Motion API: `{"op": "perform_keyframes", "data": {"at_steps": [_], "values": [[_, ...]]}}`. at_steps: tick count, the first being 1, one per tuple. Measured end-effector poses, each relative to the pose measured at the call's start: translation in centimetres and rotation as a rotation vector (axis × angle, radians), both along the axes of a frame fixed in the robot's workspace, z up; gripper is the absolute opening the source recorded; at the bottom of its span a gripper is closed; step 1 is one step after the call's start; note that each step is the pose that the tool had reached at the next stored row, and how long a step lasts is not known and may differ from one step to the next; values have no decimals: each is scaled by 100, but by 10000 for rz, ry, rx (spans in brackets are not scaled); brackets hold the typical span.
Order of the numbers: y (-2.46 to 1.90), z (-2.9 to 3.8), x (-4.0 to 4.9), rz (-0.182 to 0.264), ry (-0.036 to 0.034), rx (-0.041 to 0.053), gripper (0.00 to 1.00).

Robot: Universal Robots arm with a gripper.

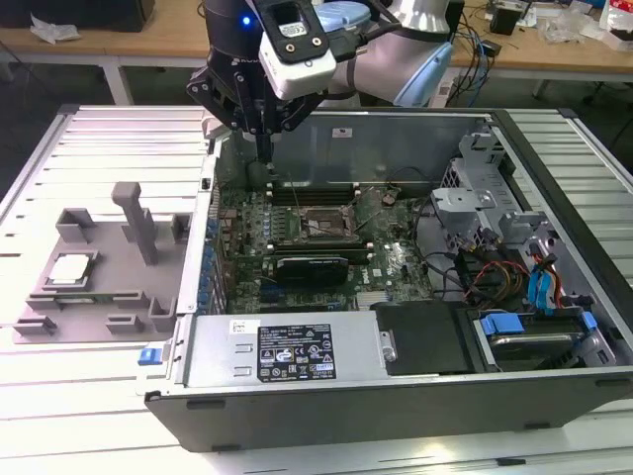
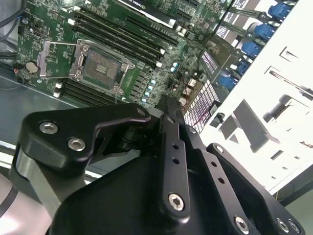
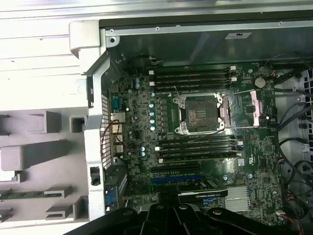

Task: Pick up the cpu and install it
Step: 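Reach for the cpu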

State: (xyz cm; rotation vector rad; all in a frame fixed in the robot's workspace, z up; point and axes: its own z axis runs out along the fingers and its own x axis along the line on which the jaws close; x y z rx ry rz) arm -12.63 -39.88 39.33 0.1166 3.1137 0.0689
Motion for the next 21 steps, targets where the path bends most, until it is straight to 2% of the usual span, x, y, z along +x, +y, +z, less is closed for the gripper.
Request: {"op": "perform_keyframes", "data": {"at_steps": [11,21], "values": [[1,0,-99,0,0,0,11],[13,0,-230,1,0,1,11]]}}
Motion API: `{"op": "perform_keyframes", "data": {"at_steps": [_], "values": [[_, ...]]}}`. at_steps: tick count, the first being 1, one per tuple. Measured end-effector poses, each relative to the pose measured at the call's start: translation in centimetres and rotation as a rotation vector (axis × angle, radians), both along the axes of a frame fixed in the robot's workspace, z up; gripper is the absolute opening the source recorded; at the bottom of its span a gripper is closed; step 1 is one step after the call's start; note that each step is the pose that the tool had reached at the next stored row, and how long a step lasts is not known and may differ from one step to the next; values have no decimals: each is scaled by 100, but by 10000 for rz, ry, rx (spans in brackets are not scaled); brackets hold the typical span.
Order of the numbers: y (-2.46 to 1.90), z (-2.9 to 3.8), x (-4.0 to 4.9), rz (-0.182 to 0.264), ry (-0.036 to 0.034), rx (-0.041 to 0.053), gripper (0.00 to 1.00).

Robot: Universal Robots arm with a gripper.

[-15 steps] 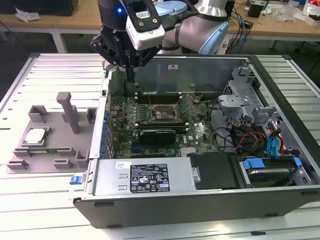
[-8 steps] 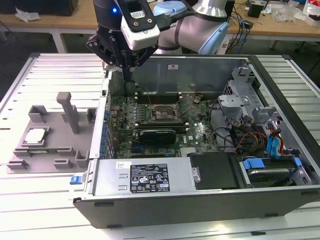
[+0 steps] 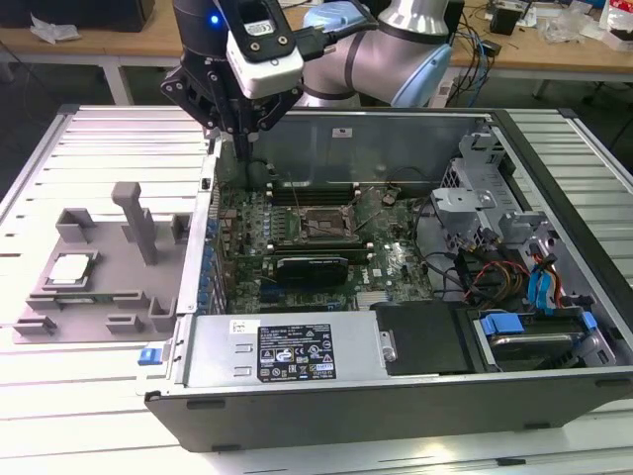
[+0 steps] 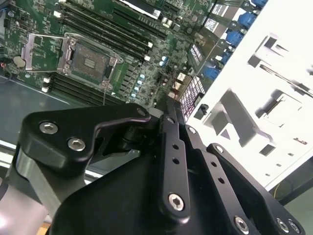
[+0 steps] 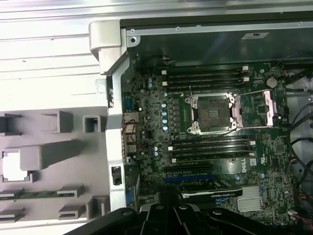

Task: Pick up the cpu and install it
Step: 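Reach for the cpu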

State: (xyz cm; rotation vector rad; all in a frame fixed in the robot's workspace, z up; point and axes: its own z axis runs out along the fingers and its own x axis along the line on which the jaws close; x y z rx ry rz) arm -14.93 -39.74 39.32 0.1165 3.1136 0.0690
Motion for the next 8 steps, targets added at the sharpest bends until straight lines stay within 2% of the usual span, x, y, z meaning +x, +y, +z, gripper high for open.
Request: {"op": "perform_keyframes", "data": {"at_steps": [8], "values": [[25,0,-163,0,0,-1,11]]}}
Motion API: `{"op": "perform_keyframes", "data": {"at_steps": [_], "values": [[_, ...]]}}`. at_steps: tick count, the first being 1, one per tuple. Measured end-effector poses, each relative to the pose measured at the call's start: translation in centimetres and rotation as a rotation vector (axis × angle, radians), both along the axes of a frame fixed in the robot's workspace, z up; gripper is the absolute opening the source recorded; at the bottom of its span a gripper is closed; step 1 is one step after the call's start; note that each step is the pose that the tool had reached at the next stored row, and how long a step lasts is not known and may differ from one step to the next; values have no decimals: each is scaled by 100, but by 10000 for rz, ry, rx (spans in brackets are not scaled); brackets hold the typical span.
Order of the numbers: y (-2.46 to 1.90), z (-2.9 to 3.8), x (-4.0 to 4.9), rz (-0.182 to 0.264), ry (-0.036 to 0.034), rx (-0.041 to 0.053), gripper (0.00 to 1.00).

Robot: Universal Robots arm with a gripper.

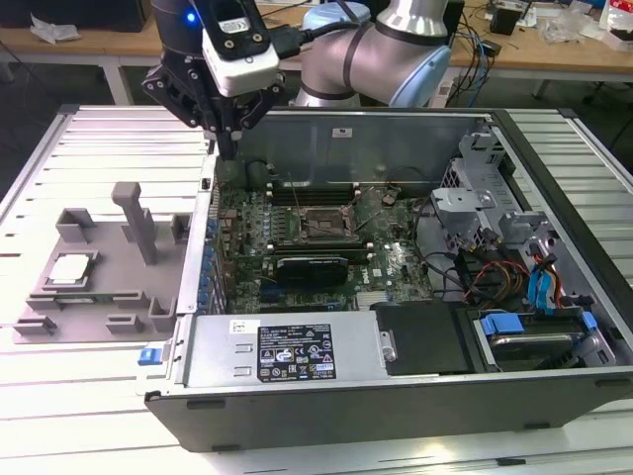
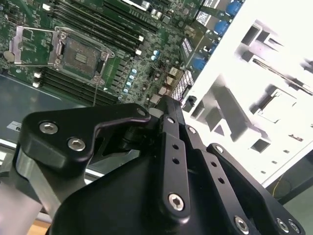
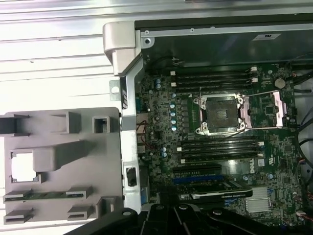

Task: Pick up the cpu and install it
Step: 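Reach for the cpu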

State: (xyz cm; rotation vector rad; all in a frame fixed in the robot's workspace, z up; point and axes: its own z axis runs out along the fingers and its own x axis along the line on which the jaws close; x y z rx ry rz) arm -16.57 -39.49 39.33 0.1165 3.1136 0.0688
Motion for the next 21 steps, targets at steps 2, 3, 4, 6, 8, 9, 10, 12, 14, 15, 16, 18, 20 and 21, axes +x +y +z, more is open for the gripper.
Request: {"op": "perform_keyframes", "data": {"at_steps": [2,3,4,6,8,9,10,12,14,15,16,18,20,21], "values": [[3,0,-25,0,0,0,11],[6,0,-51,0,0,0,11],[8,0,-71,-1,-1,1,11],[11,0,-95,-1,-1,0,11],[17,0,-140,0,-2,-1,11],[19,0,-155,1,-2,0,11],[20,0,-166,0,-3,0,11],[25,0,-199,0,-4,0,11],[29,0,-229,-1,-4,0,11],[30,0,-241,-1,-4,0,11],[34,0,-274,-1,-4,1,11],[40,0,-319,0,-5,0,11],[43,0,-349,0,-7,1,11],[44,0,-361,0,-6,0,11]]}}
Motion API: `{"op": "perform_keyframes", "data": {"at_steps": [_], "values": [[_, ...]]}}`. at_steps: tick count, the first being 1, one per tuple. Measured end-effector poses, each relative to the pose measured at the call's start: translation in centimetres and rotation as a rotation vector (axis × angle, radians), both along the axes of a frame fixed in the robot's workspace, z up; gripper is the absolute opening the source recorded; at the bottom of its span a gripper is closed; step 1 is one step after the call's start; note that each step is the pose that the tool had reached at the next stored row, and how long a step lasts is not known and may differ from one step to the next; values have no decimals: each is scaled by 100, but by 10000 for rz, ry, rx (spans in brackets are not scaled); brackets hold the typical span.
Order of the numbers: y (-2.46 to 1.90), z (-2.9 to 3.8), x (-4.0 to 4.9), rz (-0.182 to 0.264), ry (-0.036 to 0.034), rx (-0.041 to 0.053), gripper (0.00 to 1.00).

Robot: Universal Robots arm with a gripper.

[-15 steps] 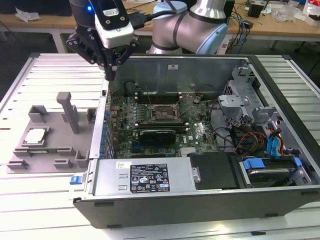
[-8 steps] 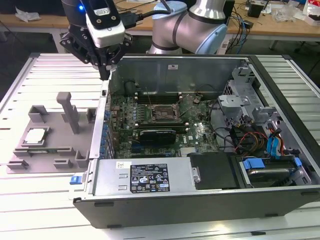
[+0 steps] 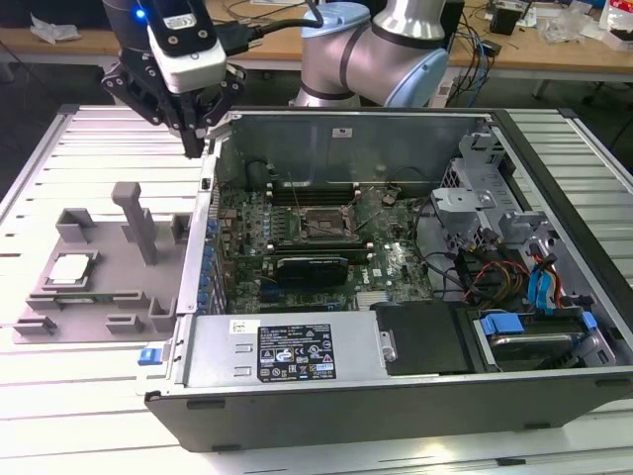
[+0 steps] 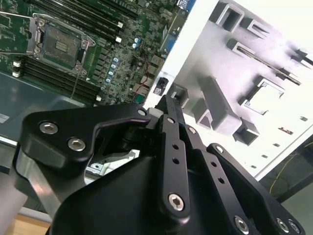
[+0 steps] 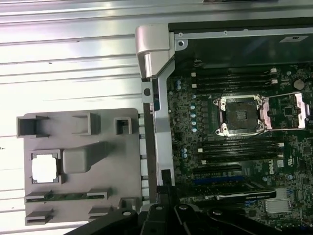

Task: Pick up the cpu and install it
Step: 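Reach for the cpu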

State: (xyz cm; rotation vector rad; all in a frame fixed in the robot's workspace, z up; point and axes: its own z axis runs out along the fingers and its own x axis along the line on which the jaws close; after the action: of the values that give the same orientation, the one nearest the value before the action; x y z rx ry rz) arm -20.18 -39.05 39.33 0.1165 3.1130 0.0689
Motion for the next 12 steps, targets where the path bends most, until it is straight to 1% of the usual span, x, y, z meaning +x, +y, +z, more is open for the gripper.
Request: {"op": "perform_keyframes", "data": {"at_steps": [5,7,12], "values": [[10,0,-89,1,-2,0,11],[19,0,-151,1,-6,1,11],[29,0,-223,0,-8,0,11]]}}
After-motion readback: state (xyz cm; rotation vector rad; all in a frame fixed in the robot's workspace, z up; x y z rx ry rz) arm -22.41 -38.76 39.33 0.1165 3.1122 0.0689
